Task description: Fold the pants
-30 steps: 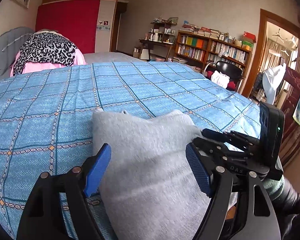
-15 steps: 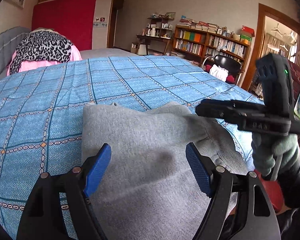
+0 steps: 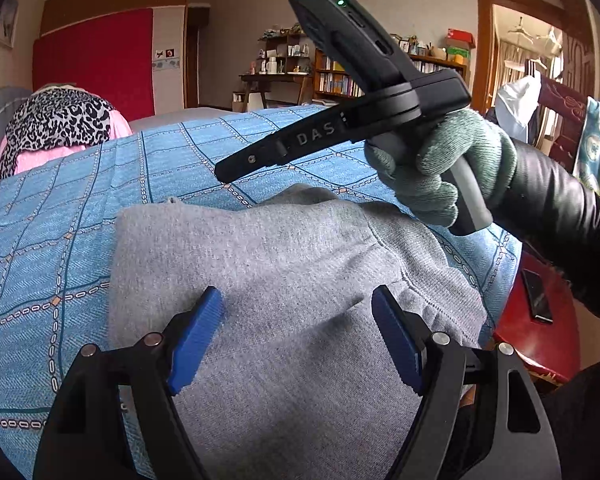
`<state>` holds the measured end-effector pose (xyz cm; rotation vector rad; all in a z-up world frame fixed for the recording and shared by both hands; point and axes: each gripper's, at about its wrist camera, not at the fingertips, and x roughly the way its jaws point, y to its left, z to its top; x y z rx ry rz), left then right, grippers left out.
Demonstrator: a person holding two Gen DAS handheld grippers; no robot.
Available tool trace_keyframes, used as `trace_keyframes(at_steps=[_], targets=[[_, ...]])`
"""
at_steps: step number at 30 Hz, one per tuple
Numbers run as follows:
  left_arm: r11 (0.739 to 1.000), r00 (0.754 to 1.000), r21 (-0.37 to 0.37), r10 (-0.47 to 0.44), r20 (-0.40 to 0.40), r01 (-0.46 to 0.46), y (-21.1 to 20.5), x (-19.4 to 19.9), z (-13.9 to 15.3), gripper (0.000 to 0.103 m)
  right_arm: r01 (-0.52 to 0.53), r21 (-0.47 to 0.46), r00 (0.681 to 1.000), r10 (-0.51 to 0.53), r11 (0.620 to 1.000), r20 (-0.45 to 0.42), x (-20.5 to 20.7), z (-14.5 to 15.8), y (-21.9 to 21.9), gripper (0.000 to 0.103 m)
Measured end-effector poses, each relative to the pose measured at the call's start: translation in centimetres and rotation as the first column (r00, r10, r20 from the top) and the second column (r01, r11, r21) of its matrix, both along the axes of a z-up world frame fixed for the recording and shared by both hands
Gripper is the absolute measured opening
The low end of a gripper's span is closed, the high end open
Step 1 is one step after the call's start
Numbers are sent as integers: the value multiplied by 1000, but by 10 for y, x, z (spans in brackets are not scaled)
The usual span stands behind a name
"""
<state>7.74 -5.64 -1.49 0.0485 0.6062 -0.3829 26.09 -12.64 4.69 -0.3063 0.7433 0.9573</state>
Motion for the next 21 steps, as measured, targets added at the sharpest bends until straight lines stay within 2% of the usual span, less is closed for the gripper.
trace_keyframes(at_steps=[5, 10, 18, 21], targets=[[1000, 1000, -23, -3, -4, 3, 5, -1, -1, 77, -171, -84, 985, 168, 982, -39, 1, -16, 33, 19], [999, 1000, -54, -7, -26, 6, 6, 3, -5, 79, -282, -140, 959, 275, 949, -73, 7, -24, 60, 18], [996, 999, -90, -15, -42, 11, 12, 9, -12, 81, -357, -194, 932, 334, 914, -140, 24, -45, 105, 18], [995, 999, -101, -18, -45, 14, 15, 9, -12, 81, -349, -190, 934, 324, 918, -149, 27, -47, 105, 18]])
